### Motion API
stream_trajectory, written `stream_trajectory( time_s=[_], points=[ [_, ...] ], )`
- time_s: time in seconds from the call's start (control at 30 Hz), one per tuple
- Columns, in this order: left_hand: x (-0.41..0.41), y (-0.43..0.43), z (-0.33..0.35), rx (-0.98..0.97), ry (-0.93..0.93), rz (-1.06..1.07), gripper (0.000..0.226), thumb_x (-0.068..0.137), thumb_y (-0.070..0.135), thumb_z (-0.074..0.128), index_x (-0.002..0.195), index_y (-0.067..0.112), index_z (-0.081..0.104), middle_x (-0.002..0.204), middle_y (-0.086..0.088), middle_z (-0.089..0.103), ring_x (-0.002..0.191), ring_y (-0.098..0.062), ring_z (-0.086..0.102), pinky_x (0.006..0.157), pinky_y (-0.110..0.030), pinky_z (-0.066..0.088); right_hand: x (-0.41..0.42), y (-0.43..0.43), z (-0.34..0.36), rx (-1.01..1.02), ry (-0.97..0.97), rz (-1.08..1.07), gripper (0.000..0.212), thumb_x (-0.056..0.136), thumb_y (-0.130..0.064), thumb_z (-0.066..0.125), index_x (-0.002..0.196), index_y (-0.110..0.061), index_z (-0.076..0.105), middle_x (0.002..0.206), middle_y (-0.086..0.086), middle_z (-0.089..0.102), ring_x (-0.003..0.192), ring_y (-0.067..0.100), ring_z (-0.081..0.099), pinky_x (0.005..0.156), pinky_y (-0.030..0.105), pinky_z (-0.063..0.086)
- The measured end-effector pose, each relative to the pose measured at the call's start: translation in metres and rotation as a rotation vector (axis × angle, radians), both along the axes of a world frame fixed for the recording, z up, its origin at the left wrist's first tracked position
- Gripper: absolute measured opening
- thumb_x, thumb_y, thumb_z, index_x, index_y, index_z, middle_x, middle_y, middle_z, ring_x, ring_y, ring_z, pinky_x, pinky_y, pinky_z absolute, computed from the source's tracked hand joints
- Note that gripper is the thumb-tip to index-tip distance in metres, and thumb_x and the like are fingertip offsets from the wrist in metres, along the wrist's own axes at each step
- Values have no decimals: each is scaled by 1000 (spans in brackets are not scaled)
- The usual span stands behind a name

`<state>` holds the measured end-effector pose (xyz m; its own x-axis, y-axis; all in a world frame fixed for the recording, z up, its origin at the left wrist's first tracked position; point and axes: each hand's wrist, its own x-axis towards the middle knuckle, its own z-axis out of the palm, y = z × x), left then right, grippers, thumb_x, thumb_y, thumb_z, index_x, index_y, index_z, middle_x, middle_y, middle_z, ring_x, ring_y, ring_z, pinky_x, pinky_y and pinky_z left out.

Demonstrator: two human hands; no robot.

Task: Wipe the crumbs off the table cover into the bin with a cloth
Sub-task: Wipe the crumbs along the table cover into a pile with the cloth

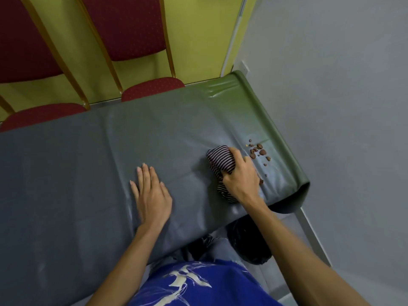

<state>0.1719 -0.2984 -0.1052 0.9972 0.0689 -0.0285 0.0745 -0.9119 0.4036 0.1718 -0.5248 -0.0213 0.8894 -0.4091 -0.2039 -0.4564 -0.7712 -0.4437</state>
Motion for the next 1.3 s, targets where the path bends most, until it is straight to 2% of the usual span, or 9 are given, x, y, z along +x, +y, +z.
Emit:
stream_trajectory(
  time_s=[0.13,0.27,0.53,0.67,0.73,0.83,0.97,1.13,1.3],
  points=[
    [-7,-20,5,-47,-55,-61,58,97,23,29,149,-1,32,161,-13,21,151,-25,11,122,-46,0,-21,47,4,126,-66,109,71,79,-20,64,139,-44,35,121,2,54,101,29,60,80,42,54],
    [-16,-22,-8,5,-16,-144,65,92,26,27,152,2,26,163,-11,16,152,-23,9,122,-48,3,-47,71,-8,107,47,254,70,84,-24,63,142,-43,29,116,2,49,97,32,61,76,40,50],
    [-15,-22,-8,28,-11,-155,58,100,28,23,150,-1,30,162,-12,19,151,-26,13,122,-51,8,-26,-14,-9,-81,79,92,75,80,-18,64,142,-43,31,134,6,49,112,36,58,85,48,49],
    [-12,-24,-2,10,3,-134,58,97,23,27,149,-2,31,162,-14,19,151,-28,11,121,-52,4,-26,-30,-8,8,10,-118,74,78,-17,64,142,-41,35,128,5,54,110,33,58,84,44,49],
    [-11,-33,3,-7,-15,-136,58,97,21,28,149,-2,31,162,-14,19,152,-27,10,121,-49,0,-32,-14,-5,54,-44,-149,75,78,-17,66,142,-41,35,125,4,54,109,29,58,85,44,52],
    [-10,-48,2,-29,-19,-199,56,99,22,31,150,0,29,162,-12,18,152,-24,8,122,-47,-1,-45,30,-3,128,-98,-2,73,76,-18,64,138,-43,36,123,1,53,105,30,60,83,44,55],
    [-13,-49,-10,46,23,-259,63,98,23,35,154,4,17,164,-10,7,152,-21,0,123,-48,2,-57,59,-8,135,-5,181,70,80,-23,63,138,-44,31,113,-1,48,95,32,62,77,45,54],
    [-13,-47,-8,65,-13,-267,61,99,32,18,152,2,26,163,-11,16,152,-24,11,122,-49,7,-56,1,-15,-10,52,126,74,77,-20,63,140,-43,30,124,2,48,101,34,61,78,47,55],
    [-13,-45,-9,69,-17,-274,60,100,32,18,151,1,28,162,-11,18,151,-25,12,122,-50,9,-46,-58,-10,-128,77,36,78,80,-19,63,147,-42,30,124,4,50,101,35,61,80,43,52]
  ],
)
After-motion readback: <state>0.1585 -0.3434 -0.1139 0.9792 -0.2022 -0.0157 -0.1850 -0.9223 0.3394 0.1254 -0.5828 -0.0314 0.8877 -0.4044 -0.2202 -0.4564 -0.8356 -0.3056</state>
